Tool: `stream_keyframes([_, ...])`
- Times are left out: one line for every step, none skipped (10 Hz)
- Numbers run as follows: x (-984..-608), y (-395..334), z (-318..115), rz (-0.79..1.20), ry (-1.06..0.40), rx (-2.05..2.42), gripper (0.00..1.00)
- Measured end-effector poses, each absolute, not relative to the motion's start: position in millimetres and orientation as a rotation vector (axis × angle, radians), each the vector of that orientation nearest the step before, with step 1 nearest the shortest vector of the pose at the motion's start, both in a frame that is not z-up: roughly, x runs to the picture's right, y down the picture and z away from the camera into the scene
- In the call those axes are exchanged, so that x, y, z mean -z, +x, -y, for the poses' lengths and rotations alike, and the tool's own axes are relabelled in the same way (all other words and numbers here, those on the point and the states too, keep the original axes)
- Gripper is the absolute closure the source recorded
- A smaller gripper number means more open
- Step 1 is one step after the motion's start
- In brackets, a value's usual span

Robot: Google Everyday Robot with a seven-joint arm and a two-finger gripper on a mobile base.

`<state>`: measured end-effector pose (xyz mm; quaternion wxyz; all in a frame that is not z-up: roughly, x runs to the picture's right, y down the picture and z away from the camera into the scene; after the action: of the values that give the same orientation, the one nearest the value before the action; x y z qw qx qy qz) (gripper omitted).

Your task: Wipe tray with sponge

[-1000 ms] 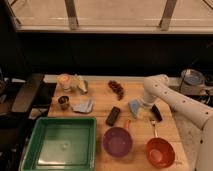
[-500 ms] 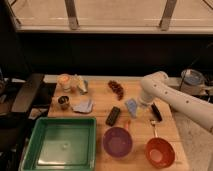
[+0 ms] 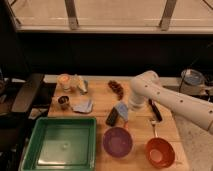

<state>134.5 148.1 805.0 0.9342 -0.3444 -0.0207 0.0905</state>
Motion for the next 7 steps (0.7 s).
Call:
stream_keyframes([-799.0,113.6,-157.0,0.057,-0.723,-0.133,1.00])
stream_keyframes([-788.9,89.3,-172.4,0.072,-0.745,-0.058,1.00])
stream_keyframes([-778.8,78.2,-184.3,0.080,-0.754,-0.011,1.00])
stream_keyframes([-769.0,70.2,-195.9,0.085,-0.763,0.030,1.00])
stream_keyframes([-764.6,64.5,-201.2,0.089,-0.766,0.054,1.00])
stream_keyframes([-764.2,63.5,-201.6,0.091,-0.765,0.056,1.00])
stream_keyframes([-764.2,64.0,-201.7,0.091,-0.765,0.054,1.00])
